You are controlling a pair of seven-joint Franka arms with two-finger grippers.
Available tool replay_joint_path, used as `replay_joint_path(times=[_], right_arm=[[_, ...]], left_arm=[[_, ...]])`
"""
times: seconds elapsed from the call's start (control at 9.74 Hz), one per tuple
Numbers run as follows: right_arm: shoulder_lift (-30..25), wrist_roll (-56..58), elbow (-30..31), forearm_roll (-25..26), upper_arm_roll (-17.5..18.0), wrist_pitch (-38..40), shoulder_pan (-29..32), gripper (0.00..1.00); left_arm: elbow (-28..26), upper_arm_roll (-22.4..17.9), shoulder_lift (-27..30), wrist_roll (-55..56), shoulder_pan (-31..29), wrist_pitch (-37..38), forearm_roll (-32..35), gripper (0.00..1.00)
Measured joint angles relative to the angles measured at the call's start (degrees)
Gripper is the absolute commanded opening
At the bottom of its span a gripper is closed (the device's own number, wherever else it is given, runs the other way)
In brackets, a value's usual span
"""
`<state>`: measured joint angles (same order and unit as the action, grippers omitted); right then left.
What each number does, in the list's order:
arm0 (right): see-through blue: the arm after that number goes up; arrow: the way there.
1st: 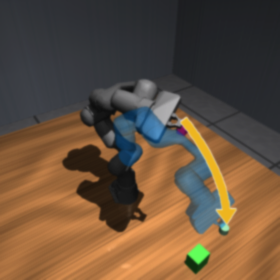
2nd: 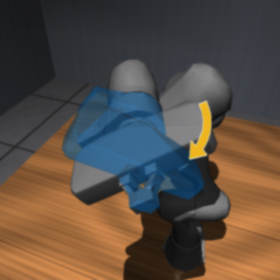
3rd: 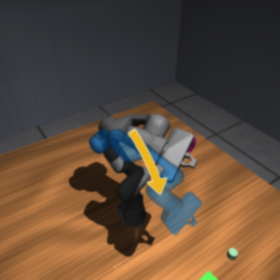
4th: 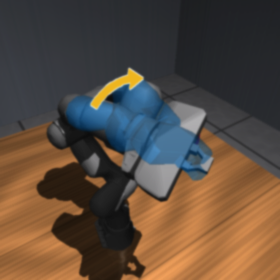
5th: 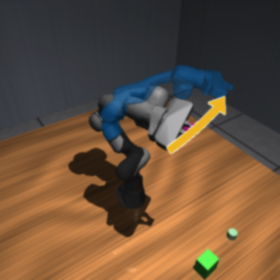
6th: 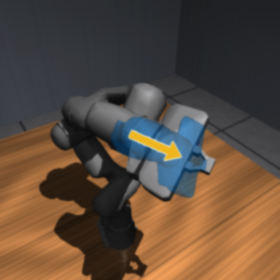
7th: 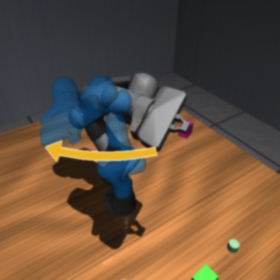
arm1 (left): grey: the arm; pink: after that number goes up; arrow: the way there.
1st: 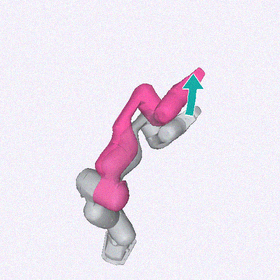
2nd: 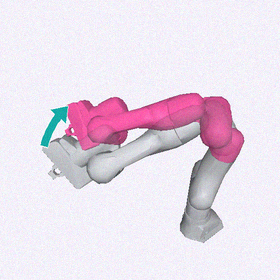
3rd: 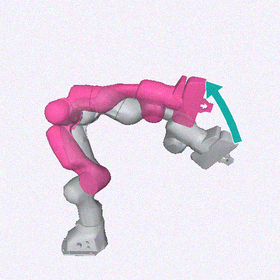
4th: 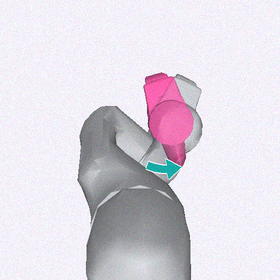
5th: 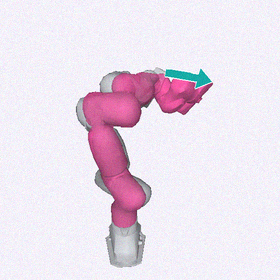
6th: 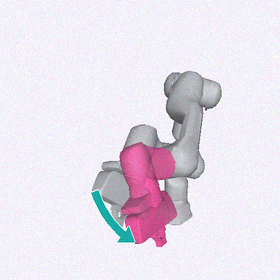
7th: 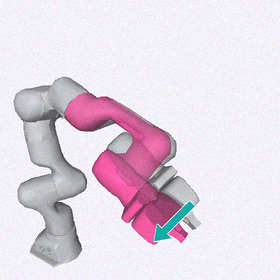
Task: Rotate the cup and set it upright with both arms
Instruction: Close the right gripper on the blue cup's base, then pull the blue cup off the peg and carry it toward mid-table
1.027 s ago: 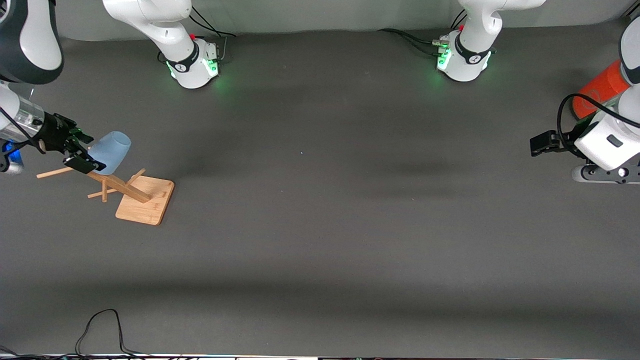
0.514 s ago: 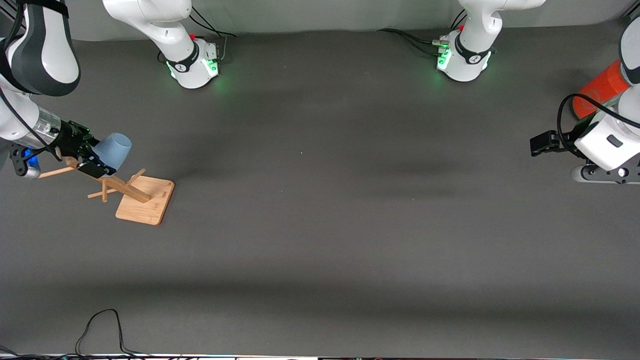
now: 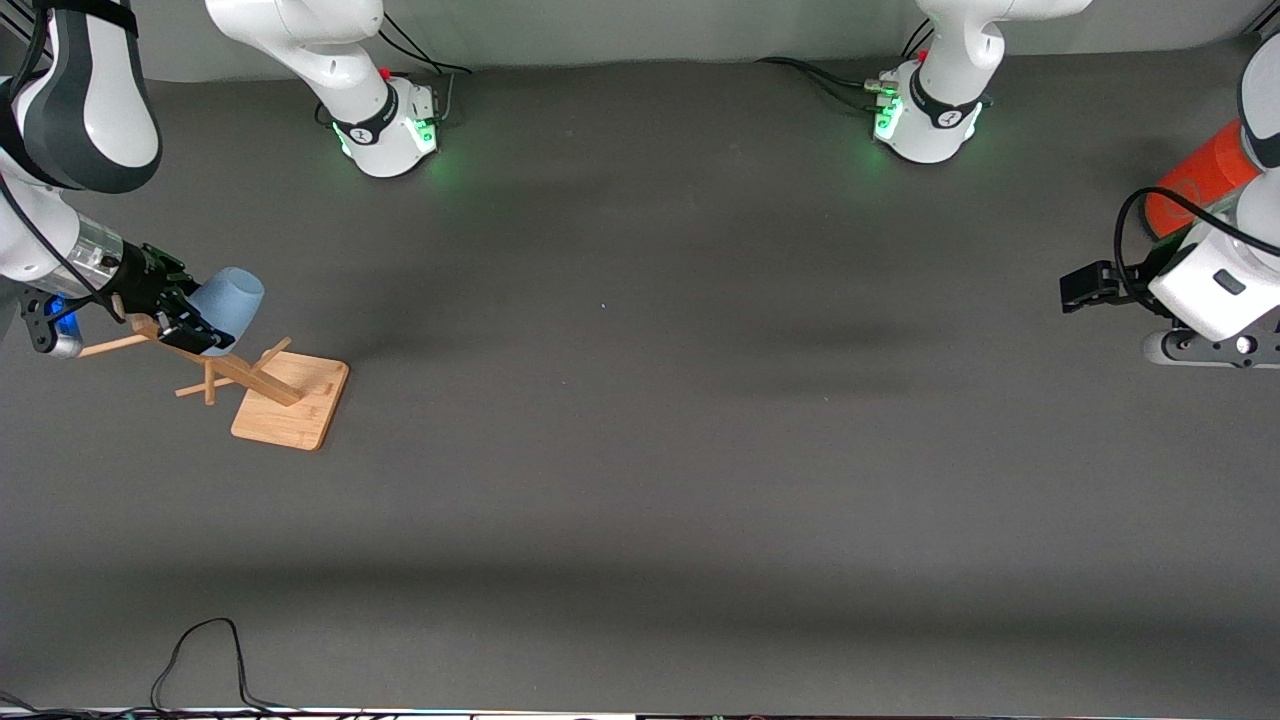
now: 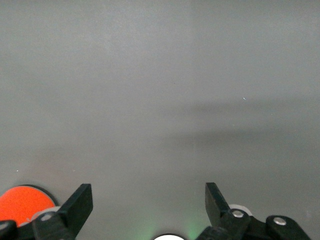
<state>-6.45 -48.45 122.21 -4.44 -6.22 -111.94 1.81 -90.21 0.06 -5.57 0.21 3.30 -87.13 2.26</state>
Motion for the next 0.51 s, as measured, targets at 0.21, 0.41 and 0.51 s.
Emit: replay_joint_path(times=[0.21,0.41,0.51], right_arm=[[-1.3,0.1,-0.7,0.0,0.4,3.3,-0.4,0.7],[-4.5,-1.3,-2.0,-0.2,0.7,7.6,-3.6,0.7],[-6.1,-3.8,-3.2,-0.3,0.8,10.4,-5.9,0.7]], left_arm=[[0.0,0.0,0.0,0.0,0.0,0.0,0.0,1.0],[0.0,0.0,0.0,0.0,0.0,0.0,0.0,1.0],[0.0,0.0,0.0,0.0,0.0,0.0,0.0,1.0]])
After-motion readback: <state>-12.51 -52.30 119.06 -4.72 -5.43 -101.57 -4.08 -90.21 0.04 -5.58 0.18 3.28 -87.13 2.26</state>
